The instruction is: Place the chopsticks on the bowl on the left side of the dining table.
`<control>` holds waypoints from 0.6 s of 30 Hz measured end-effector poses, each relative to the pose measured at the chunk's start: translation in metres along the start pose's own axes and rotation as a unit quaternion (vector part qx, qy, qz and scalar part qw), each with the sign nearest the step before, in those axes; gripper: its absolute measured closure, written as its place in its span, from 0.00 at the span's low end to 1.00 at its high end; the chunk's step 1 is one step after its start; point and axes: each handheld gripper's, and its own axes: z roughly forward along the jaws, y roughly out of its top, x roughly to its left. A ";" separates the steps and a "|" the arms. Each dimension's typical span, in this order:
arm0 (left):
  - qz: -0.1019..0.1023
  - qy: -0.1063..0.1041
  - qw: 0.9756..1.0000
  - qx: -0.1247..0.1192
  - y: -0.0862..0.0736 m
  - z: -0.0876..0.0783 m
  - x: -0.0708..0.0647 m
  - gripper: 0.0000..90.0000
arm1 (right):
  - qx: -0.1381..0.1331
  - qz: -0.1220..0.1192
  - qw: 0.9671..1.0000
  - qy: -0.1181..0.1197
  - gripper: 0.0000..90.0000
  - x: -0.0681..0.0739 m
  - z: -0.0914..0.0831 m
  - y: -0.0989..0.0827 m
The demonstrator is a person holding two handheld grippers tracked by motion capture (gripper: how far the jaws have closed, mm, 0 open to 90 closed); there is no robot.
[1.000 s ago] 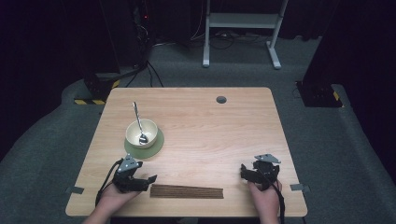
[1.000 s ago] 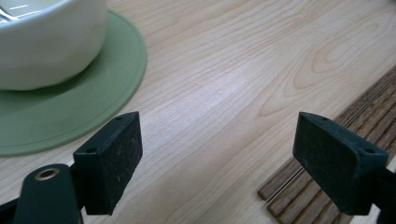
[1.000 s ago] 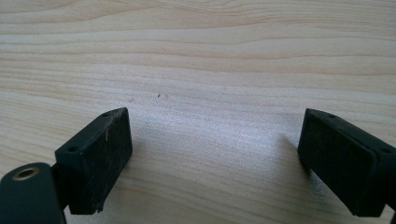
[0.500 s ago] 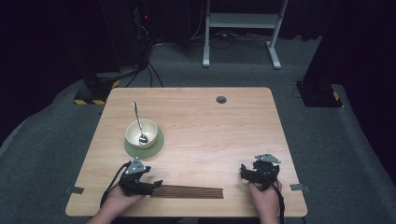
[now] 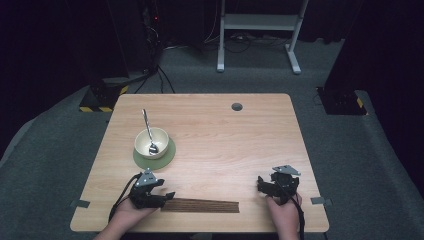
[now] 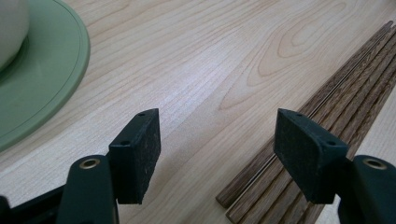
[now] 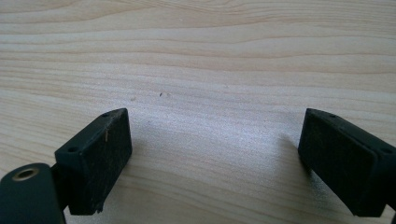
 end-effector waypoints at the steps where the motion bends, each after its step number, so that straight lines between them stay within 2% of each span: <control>1: 0.002 0.000 1.000 0.001 -0.001 0.000 0.000 0.36 | 0.000 0.000 1.000 0.000 0.10 0.000 0.000 0.000; 8: 0.007 -0.006 1.000 0.005 -0.002 0.002 0.000 0.37 | 0.000 0.000 1.000 -0.001 0.10 0.000 0.000 0.000; 18: 0.019 -0.010 1.000 0.021 -0.003 0.007 -0.003 0.40 | 0.000 0.000 1.000 0.000 0.10 0.000 0.000 0.000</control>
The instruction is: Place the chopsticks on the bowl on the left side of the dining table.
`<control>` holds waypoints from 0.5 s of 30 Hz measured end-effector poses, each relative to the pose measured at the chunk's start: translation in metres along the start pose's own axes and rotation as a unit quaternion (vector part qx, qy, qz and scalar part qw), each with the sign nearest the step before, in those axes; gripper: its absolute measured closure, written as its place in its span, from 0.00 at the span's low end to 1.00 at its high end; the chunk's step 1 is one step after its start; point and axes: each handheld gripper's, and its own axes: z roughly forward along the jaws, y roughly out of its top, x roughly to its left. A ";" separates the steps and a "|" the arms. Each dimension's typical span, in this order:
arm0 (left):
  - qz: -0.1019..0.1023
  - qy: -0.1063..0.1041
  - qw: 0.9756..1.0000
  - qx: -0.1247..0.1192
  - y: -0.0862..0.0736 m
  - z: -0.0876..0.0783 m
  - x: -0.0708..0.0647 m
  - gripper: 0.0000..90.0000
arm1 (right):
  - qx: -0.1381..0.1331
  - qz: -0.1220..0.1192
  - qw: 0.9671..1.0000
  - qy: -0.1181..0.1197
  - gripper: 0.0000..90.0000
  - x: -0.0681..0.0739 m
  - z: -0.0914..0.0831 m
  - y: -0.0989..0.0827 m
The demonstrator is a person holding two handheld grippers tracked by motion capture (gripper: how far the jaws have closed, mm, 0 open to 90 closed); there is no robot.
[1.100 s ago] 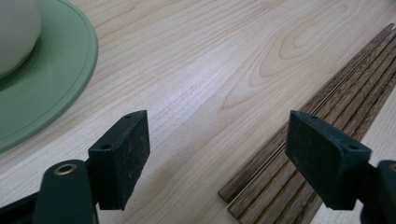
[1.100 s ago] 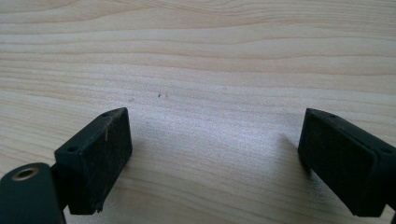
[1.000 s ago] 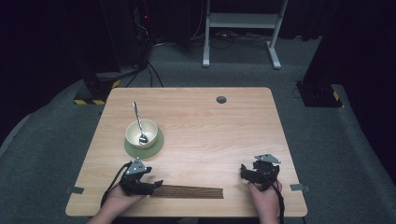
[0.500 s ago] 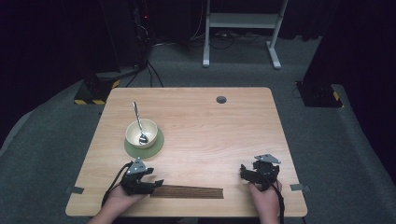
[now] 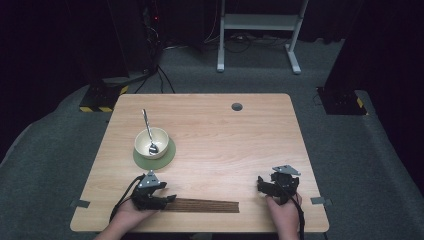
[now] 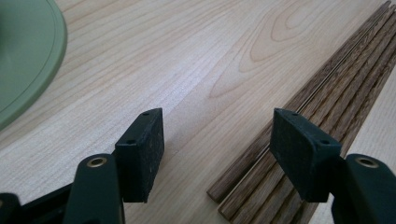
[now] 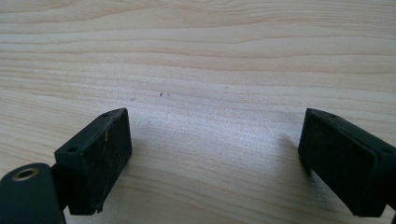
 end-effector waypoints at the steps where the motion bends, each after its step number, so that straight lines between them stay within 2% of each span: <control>1: -0.001 0.000 1.000 0.001 0.000 0.001 0.000 0.41 | 0.000 0.000 1.000 0.000 0.10 0.000 0.000 0.000; 15: -0.001 0.016 1.000 0.002 -0.001 0.002 0.003 0.48 | 0.000 0.000 1.000 0.000 0.10 0.000 0.000 0.000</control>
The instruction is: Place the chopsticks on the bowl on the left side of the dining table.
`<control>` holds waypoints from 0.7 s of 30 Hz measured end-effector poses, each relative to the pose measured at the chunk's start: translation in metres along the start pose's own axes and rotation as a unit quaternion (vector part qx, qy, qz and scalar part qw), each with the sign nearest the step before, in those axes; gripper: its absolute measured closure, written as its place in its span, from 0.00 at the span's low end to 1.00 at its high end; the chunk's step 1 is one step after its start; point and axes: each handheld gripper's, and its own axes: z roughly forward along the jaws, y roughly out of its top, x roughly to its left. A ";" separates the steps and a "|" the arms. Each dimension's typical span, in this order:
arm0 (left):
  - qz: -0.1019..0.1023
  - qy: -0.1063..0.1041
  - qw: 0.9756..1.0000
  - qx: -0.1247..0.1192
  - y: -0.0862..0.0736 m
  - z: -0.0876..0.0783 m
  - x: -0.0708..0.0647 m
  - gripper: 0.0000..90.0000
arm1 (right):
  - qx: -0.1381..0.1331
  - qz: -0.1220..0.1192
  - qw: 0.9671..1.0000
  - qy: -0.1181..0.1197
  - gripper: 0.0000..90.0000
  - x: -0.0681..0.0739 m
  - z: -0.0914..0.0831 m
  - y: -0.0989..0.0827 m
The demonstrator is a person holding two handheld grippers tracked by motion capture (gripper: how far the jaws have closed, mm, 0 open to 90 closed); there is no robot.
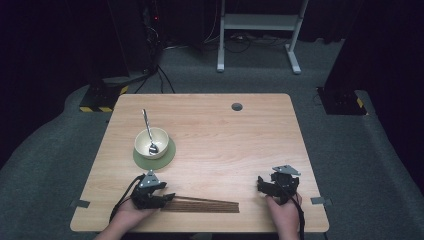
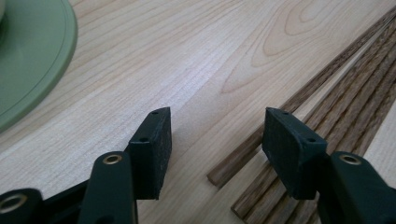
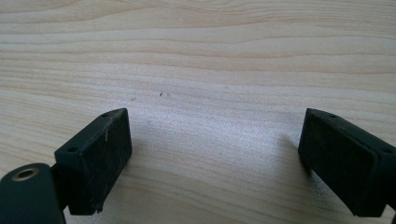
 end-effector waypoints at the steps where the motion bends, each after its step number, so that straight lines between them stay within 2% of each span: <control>1: 0.002 0.002 1.000 -0.001 0.000 0.000 0.000 0.48 | 0.000 0.000 1.000 0.000 0.10 0.000 0.000 0.000; 6: 0.016 0.008 1.000 -0.001 0.001 0.002 -0.003 0.50 | 0.000 0.000 1.000 0.000 0.10 0.000 0.000 0.000; 11: 0.026 0.012 1.000 -0.002 0.001 0.003 -0.006 0.58 | 0.000 0.000 1.000 0.000 0.10 0.000 0.000 0.000; 16: 0.052 0.016 0.998 -0.008 0.000 0.003 -0.009 0.65 | 0.000 0.000 1.000 0.000 0.10 0.000 0.000 0.000; 18: 0.062 0.013 0.998 -0.009 0.000 0.003 -0.011 0.71 | 0.000 0.000 1.000 0.000 0.10 0.000 0.000 0.000; 21: 0.069 0.010 0.997 -0.009 0.000 0.003 -0.012 0.74 | 0.000 0.000 1.000 0.000 0.10 0.000 0.000 0.000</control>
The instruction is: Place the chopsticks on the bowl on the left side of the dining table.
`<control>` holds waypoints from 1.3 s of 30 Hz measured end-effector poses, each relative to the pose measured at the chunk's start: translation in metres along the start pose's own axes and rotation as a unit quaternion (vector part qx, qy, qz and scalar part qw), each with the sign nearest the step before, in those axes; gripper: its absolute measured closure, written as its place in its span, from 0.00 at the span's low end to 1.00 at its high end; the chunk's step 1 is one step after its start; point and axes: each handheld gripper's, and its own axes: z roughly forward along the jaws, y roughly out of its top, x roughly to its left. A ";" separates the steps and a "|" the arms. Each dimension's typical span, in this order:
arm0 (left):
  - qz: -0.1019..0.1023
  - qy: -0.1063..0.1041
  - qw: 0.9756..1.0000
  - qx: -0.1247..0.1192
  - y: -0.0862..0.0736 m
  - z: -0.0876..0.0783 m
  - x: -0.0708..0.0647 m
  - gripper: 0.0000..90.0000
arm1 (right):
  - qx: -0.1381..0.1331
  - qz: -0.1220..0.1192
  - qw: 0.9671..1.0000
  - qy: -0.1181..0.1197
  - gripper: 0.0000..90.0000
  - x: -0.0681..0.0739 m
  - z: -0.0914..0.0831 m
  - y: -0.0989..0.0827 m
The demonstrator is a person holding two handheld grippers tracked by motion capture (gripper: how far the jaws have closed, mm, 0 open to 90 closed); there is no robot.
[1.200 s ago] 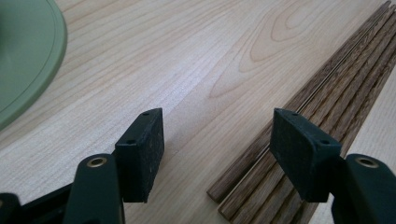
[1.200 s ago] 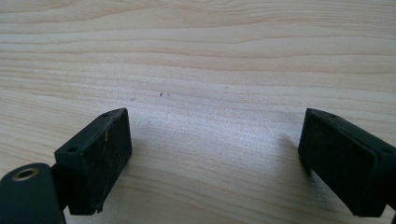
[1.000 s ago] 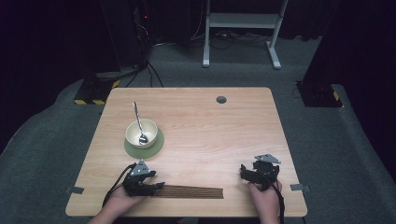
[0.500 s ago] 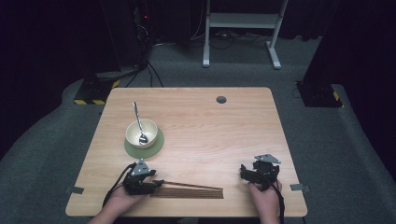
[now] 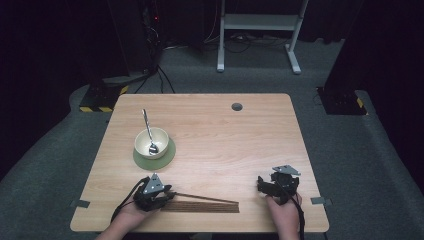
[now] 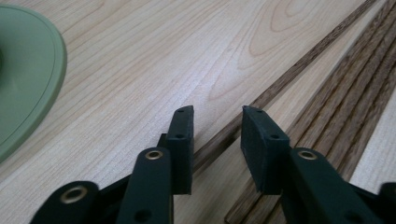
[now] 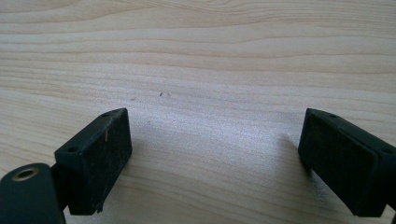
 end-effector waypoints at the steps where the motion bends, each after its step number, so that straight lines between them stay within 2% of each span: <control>1: 0.002 -0.001 1.000 0.000 0.000 0.000 0.000 0.76 | 0.000 0.000 1.000 0.000 0.10 0.000 0.000 0.000; 6: 0.001 -0.007 1.000 0.003 0.000 -0.001 0.001 0.81 | 0.000 0.000 1.000 0.000 0.10 0.000 0.000 0.000; 9: -0.009 -0.008 1.000 0.008 -0.001 -0.002 0.003 0.86 | 0.000 0.000 1.000 0.000 0.10 0.000 0.000 0.000; 19: -0.026 -0.002 1.000 0.007 -0.003 -0.003 0.008 0.89 | 0.000 0.000 1.000 0.000 0.10 0.000 0.000 0.000; 21: -0.016 0.002 1.000 0.002 0.000 0.000 0.005 0.86 | 0.000 0.000 1.000 0.000 0.10 0.000 0.000 0.000; 25: -0.018 0.002 1.000 -0.002 0.002 0.003 0.004 0.84 | 0.000 0.000 1.000 0.000 0.10 0.000 0.000 0.000; 28: -0.018 -0.005 1.000 -0.008 0.002 0.005 0.005 0.90 | 0.000 0.000 1.000 0.000 0.10 0.000 0.000 0.000; 33: -0.030 -0.010 0.999 -0.017 0.001 0.006 0.007 0.91 | 0.000 0.000 1.000 0.000 0.10 0.000 0.000 0.000; 39: -0.023 -0.008 1.000 -0.016 0.001 0.006 0.008 0.93 | 0.000 -0.001 1.000 0.000 0.10 0.000 0.000 0.000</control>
